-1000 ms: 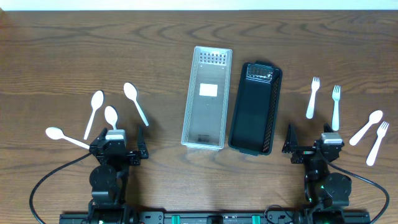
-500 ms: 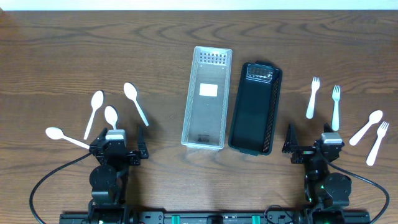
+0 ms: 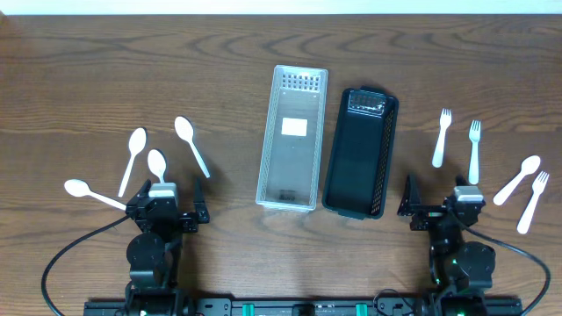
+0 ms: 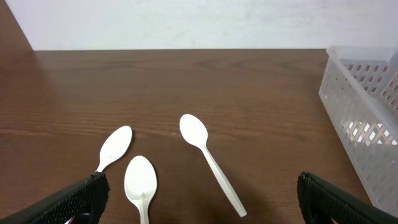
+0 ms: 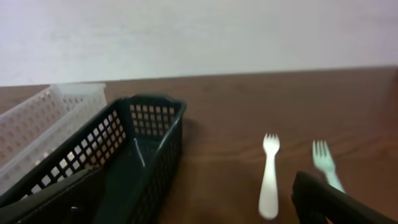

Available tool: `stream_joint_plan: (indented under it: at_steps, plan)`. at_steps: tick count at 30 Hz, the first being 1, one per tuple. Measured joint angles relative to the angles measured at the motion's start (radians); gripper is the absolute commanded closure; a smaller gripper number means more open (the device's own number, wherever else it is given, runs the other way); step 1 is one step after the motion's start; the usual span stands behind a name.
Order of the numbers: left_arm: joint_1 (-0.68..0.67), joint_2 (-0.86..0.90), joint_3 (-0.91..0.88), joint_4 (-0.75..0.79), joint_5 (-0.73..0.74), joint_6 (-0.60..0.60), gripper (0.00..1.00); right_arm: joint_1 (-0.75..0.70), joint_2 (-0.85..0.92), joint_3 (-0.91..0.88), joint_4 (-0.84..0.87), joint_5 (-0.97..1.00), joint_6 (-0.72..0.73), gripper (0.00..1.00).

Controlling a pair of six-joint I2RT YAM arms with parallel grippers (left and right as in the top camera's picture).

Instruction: Pack container

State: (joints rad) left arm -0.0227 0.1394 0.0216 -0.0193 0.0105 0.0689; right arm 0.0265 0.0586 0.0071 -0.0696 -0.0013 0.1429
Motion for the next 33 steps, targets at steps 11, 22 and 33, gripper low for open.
stream_joint_plan:
  at_steps: [11, 22, 33]
  plan:
    - [0.000, 0.045, 0.071, -0.028, 0.032, -0.254, 0.02, -0.001, 0.198, 0.180, 0.028, -0.094, 0.031, 0.01]
    - [0.000, 0.593, 0.899, -0.559, 0.051, -0.219, 0.02, -0.023, 0.729, 0.891, -0.495, -0.092, -0.040, 0.01]
    - [0.000, 0.999, 1.270, -0.924, 0.058, -0.192, 0.02, -0.024, 1.148, 1.283, -0.958, -0.096, -0.045, 0.01]
